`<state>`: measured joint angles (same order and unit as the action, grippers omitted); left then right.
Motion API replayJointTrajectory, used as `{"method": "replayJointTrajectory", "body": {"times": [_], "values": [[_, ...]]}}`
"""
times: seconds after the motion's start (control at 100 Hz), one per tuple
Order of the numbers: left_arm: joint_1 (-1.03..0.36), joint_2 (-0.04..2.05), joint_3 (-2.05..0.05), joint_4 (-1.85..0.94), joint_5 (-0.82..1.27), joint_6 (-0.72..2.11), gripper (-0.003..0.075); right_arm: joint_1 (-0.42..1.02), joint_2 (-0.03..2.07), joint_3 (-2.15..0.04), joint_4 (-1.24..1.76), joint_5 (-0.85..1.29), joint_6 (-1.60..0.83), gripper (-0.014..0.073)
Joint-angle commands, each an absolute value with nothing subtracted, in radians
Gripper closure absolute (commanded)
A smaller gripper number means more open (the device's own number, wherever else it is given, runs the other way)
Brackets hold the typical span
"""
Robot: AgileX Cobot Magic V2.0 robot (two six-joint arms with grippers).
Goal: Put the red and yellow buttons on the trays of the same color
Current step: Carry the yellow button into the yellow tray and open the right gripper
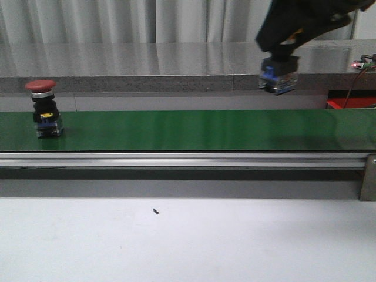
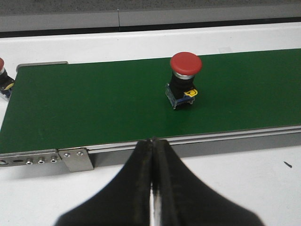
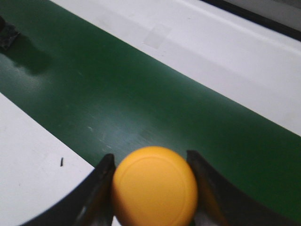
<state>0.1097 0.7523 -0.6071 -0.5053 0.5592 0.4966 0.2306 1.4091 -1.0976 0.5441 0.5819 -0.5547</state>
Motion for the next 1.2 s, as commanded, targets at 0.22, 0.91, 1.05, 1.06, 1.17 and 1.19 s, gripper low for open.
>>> {"method": "replayJointTrajectory", "body": {"times": [0.22, 0.91, 1.05, 1.06, 1.17, 1.19], "values": [[0.100, 0.748, -0.634, -0.535, 0.503, 0.498, 0.0740, -0.044, 1.163, -0.938, 0.553, 0.521, -0.555, 0.0475], [0.100, 0.748, -0.634, -0.535, 0.503, 0.498, 0.0740, -0.549, 1.062, -0.721, 0.524, 0.349, -0.484, 0.0475], [0.100, 0.748, -0.634, -0.535, 0.503, 0.498, 0.0740, -0.608, 1.066, -0.636, 0.566, 0.263, -0.476, 0.0475], [0.100, 0.748, -0.634, -0.535, 0.503, 0.498, 0.0740, -0.611, 1.066, -0.627, 0.567, 0.254, -0.476, 0.0475], [0.100, 0.748, -0.634, -0.535, 0.503, 0.498, 0.0740, -0.619, 1.092, -0.569, 0.569, 0.196, -0.476, 0.0475], [0.100, 0.748, -0.634, -0.535, 0.503, 0.498, 0.0740, -0.619, 1.099, -0.563, 0.569, 0.189, -0.476, 0.0475]]}}
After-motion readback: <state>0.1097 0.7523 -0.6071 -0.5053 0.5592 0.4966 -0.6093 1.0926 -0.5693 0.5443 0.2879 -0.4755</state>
